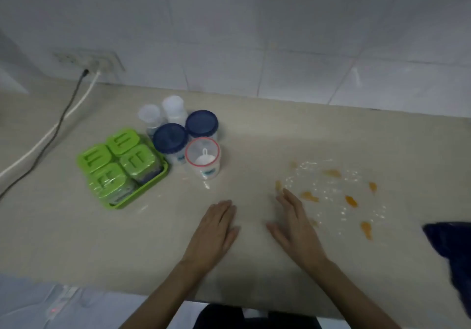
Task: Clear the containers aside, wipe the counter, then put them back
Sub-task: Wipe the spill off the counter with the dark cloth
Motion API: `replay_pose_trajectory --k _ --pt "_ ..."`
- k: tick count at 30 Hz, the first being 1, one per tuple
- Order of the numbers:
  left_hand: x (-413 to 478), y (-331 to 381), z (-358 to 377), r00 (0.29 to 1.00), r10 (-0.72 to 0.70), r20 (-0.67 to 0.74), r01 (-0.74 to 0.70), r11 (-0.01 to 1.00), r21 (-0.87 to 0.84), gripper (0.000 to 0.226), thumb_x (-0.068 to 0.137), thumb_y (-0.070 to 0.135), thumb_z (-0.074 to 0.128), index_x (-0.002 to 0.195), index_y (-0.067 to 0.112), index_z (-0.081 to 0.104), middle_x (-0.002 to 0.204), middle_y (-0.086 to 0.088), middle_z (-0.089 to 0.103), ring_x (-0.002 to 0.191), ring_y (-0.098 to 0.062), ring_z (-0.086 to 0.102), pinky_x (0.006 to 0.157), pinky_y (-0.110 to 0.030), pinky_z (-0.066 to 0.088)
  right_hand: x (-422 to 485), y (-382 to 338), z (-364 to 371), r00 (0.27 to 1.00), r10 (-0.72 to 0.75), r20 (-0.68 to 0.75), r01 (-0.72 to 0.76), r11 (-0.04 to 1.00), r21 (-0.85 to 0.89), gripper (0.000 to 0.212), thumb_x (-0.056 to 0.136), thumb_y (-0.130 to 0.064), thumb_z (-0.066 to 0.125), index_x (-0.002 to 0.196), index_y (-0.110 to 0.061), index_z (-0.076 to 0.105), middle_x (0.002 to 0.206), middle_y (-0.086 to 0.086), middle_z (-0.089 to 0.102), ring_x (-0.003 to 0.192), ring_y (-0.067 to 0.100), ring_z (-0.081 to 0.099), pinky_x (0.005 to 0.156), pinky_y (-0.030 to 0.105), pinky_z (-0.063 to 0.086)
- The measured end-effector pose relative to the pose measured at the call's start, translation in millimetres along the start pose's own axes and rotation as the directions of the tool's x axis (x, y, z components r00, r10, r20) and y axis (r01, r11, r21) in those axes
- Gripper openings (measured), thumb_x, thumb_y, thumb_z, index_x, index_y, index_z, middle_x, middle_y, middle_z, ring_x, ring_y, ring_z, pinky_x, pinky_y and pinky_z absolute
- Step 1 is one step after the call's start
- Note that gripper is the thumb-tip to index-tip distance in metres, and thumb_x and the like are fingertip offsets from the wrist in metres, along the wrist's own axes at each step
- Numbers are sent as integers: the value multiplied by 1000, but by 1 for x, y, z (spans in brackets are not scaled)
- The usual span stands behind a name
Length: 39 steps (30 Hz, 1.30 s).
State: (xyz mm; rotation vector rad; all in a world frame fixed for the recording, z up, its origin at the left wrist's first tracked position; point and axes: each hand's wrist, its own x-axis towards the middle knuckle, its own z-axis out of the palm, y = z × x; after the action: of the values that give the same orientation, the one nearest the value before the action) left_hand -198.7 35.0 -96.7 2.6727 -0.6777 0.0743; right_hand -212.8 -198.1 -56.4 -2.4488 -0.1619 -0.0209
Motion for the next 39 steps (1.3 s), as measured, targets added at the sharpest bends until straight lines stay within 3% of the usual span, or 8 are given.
replay_pose_trajectory --k 8,15,19,21,23,25,32,39 --pt "13 84 40 987 -19 157 7 997 76 61 95 41 36 143 4 34 153 -14 31 143 -26 25 117 -44 17 -143 74 -51 942 330 -69 -335 938 -92 64 87 -55 44 142 -22 31 151 -3 26 136 12 30 113 32 30" --pt "31 120 55 978 -142 150 120 981 150 67 94 46 29 145 2 27 156 -14 23 146 -23 16 120 -41 9 -156 127 -102 948 309 -77 -317 935 -157 62 89 -55 40 140 -20 34 150 2 30 135 15 33 113 27 26" --pt "31 125 54 971 -207 117 183 966 182 72 93 51 24 146 2 24 157 -14 21 146 -25 15 120 -39 6 -156 177 -145 957 267 -115 -289 918 -273 61 91 -56 33 139 -18 38 150 10 34 137 25 33 116 41 23" --pt "33 124 56 969 -210 130 181 962 203 73 93 52 22 146 2 24 157 -14 21 146 -24 15 120 -38 5 -158 213 -174 911 352 -216 -409 843 -351 63 89 -57 30 140 -20 38 150 16 32 139 32 28 116 53 15" --pt "33 123 57 969 -207 134 176 961 213 72 93 52 22 146 3 24 157 -13 21 147 -22 15 120 -38 5 -166 251 -201 798 523 -299 -602 708 -370 73 83 -66 26 144 -26 30 152 24 23 141 38 17 113 61 9" --pt "34 123 57 971 -207 122 179 962 208 72 93 52 23 147 4 22 157 -12 21 147 -21 14 120 -37 4 -173 280 -215 727 629 -276 -682 611 -403 85 75 -79 17 147 -33 17 154 26 13 142 40 9 112 65 8" --pt "34 127 57 968 -225 111 201 961 191 73 92 53 24 146 5 25 157 -11 22 146 -20 15 121 -39 7 -169 287 -200 741 642 -197 -646 601 -470 83 75 -82 8 145 -42 -8 157 22 -1 144 40 -4 114 64 3" --pt "35 130 57 961 -247 127 222 957 187 74 91 54 24 145 5 27 156 -11 24 146 -21 17 120 -41 10 -122 244 -166 899 436 -44 -388 747 -539 75 82 -76 14 146 -41 -4 156 23 1 143 45 -2 112 66 2"
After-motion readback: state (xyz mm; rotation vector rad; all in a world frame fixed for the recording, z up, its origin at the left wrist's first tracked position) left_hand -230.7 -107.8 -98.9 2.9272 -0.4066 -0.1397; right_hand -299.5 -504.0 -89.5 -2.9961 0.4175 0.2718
